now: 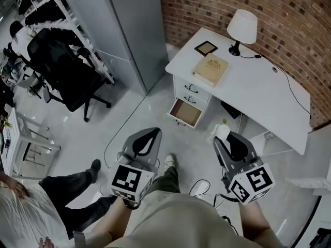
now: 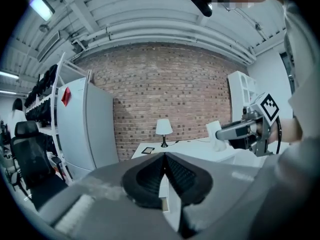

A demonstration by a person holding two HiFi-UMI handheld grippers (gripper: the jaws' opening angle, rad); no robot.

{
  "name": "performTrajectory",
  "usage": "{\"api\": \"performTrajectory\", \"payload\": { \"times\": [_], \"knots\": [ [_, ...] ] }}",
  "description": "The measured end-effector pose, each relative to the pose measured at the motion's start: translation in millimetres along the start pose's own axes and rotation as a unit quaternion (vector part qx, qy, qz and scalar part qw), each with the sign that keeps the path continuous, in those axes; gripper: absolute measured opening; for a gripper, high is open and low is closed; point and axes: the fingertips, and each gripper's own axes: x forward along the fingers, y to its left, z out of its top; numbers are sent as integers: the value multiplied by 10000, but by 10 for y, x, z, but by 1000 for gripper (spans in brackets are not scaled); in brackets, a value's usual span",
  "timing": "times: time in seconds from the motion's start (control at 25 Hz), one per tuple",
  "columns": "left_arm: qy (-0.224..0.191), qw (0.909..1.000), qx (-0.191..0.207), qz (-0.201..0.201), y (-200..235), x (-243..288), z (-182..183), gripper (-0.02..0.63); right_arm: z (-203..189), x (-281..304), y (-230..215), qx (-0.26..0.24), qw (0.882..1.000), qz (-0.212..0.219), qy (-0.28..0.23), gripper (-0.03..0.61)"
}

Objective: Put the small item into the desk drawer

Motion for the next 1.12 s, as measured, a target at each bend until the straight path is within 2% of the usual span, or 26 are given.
{"api": "performTrajectory", "payload": {
  "times": [0.2,0.4,0.68,0.84,1.12],
  "knots": [
    [230,9995,-153,-174,635,570,-151,2,-50,936,-242,48,9993,-67,367,126],
    [490,9985,-137,-224,1238,1097,-385,3,-299,1798,-527,65,9957,-141,909,126],
    [870,9953,-376,-196,1731,1686,-820,2,-785,2681,-839,69,9877,-30,1563,126],
    [1111,9922,-558,-127,1868,1979,-1105,3,-1204,3085,-1041,2,9807,5,1953,127],
    [1484,9831,-1039,246,2006,2566,-1736,2,-2308,3718,-1470,-117,9608,92,2768,127]
  ]
}}
